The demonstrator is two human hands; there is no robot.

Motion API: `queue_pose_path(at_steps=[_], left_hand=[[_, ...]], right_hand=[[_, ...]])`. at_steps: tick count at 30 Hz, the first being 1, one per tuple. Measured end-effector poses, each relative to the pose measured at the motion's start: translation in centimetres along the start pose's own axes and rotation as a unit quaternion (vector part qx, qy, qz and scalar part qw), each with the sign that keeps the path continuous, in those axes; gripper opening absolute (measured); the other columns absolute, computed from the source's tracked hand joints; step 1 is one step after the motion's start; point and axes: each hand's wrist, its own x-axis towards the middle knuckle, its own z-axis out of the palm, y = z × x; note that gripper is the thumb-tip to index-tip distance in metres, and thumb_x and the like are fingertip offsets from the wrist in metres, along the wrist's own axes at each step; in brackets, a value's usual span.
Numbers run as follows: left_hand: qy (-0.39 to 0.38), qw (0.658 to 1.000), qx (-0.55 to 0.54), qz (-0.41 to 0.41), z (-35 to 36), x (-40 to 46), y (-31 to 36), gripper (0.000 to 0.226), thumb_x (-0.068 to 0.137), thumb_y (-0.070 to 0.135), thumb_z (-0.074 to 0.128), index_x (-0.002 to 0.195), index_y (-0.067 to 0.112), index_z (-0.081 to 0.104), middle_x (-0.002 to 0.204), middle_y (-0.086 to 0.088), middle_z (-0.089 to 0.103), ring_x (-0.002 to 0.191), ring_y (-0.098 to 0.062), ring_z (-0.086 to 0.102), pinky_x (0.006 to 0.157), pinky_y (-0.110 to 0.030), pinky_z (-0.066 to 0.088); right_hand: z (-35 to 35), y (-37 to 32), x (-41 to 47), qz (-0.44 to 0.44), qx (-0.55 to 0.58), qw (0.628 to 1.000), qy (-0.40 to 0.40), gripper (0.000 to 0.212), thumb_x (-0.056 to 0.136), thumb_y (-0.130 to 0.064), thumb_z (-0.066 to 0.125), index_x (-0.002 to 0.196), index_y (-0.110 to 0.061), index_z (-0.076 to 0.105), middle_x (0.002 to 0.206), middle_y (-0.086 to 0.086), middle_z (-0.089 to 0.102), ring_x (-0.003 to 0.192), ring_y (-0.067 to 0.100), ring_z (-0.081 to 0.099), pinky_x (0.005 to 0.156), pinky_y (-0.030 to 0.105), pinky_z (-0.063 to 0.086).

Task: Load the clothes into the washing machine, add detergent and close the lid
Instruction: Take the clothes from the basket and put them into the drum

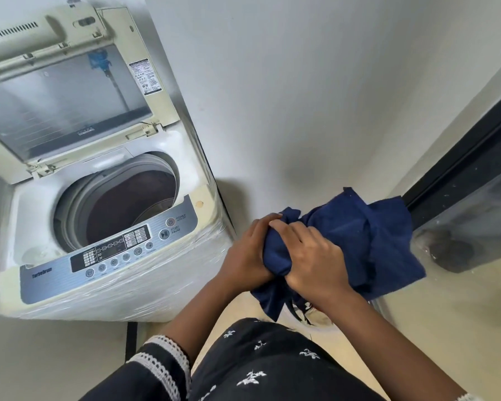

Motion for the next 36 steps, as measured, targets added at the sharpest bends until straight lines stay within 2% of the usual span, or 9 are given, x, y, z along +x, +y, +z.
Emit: queue_pose_path(at_steps=[3, 8, 14, 18, 21, 23, 27, 30, 36], left_hand=[[0.073, 0.997, -0.027, -0.023, -0.4, -0.1, 0.0, 0.069, 0.068, 0.029, 0.068, 0.129, 0.04, 0.039, 0.108, 0.019, 0.062, 0.087, -0.007, 0.063, 0.07, -0.026, 0.051], [0.165, 0.959, -0.201, -0.112, -1.6, 0.1, -1.0, 0.062, 0.07, 0.023, 0.072, 0.123, 0.04, 0.048, 0.113, 0.018, 0.066, 0.103, -0.004, 0.065, 0.087, -0.032, 0.055], [0.201, 0.875, -0.41, -0.16, -2.9, 0.8, 0.4, 0.089, 0.06, 0.056, 0.08, 0.133, 0.022, 0.044, 0.12, -0.002, 0.065, 0.089, -0.014, 0.063, 0.062, -0.027, 0.053], [0.207, 0.834, -0.472, -0.194, -1.8, 0.6, 0.4, 0.083, 0.067, 0.048, 0.078, 0.137, 0.018, 0.047, 0.132, -0.01, 0.061, 0.111, -0.026, 0.063, 0.08, -0.032, 0.054], [0.207, 0.806, -0.513, -0.208, -0.9, 0.1, 0.8, 0.078, 0.073, 0.038, 0.078, 0.138, 0.006, 0.048, 0.122, -0.014, 0.066, 0.102, -0.019, 0.068, 0.078, -0.028, 0.057], [0.195, 0.791, -0.54, -0.21, -0.5, -0.3, 1.3, 0.072, 0.074, 0.034, 0.069, 0.137, 0.004, 0.049, 0.112, -0.01, 0.069, 0.091, -0.013, 0.069, 0.071, -0.024, 0.057], [0.178, 0.797, -0.541, -0.202, -0.6, -0.6, 1.0, 0.089, 0.061, 0.026, 0.085, 0.138, 0.003, 0.046, 0.125, -0.019, 0.064, 0.101, -0.021, 0.069, 0.074, -0.028, 0.057], [0.164, 0.797, -0.548, -0.192, -0.7, -1.0, 0.4, 0.09, 0.06, 0.024, 0.081, 0.14, 0.003, 0.045, 0.125, -0.017, 0.065, 0.107, -0.024, 0.068, 0.077, -0.03, 0.057], [0.106, 0.814, -0.534, -0.201, -0.8, -1.7, -1.5, 0.087, 0.07, 0.021, 0.082, 0.145, 0.014, 0.04, 0.136, -0.014, 0.059, 0.123, -0.03, 0.059, 0.092, -0.042, 0.056]], right_hand=[[-0.9, 0.9, 0.5, -0.004, 0.17, 0.985, -0.041, 0.084, 0.064, -0.029, 0.078, 0.137, -0.038, 0.037, 0.123, -0.019, 0.054, 0.102, 0.014, 0.056, 0.076, 0.035, 0.053], [-1.6, 4.1, 0.3, 0.072, 0.349, 0.928, -0.11, 0.116, 0.053, -0.065, 0.084, 0.148, -0.049, 0.02, 0.151, -0.028, 0.024, 0.142, 0.004, 0.025, 0.119, 0.045, 0.024], [-0.8, 4.7, -0.8, 0.138, 0.653, 0.731, -0.141, 0.118, 0.059, -0.026, 0.093, 0.151, -0.043, 0.021, 0.153, -0.021, 0.033, 0.139, 0.009, 0.042, 0.105, 0.029, 0.047], [0.5, 3.7, -0.4, 0.13, 0.658, 0.738, -0.08, 0.122, 0.059, -0.026, 0.095, 0.154, -0.036, 0.02, 0.162, -0.007, 0.017, 0.147, 0.017, 0.032, 0.111, 0.046, 0.042], [2.3, 3.6, 0.1, 0.181, 0.602, 0.778, 0.011, 0.12, 0.053, -0.034, 0.096, 0.152, -0.028, 0.029, 0.159, -0.001, 0.018, 0.142, 0.011, 0.037, 0.109, 0.035, 0.044], [3.1, 3.8, 0.0, 0.249, 0.646, 0.721, 0.005, 0.117, 0.049, -0.043, 0.097, 0.148, -0.023, 0.037, 0.151, 0.008, 0.037, 0.132, 0.019, 0.05, 0.1, 0.032, 0.05], [3.1, 4.0, -0.9, 0.301, 0.789, 0.523, -0.12, 0.099, 0.054, -0.036, 0.097, 0.136, -0.005, 0.049, 0.126, 0.017, 0.063, 0.117, 0.035, 0.061, 0.102, 0.051, 0.049], [3.1, 4.4, -0.9, 0.296, 0.817, 0.479, -0.125, 0.1, 0.064, -0.018, 0.092, 0.147, -0.014, 0.037, 0.141, 0.019, 0.054, 0.127, 0.039, 0.056, 0.102, 0.06, 0.045], [4.8, 3.1, 0.0, 0.358, 0.806, 0.466, -0.074, 0.075, 0.08, -0.01, 0.073, 0.147, -0.022, 0.043, 0.133, 0.021, 0.06, 0.111, 0.036, 0.066, 0.077, 0.045, 0.059]])
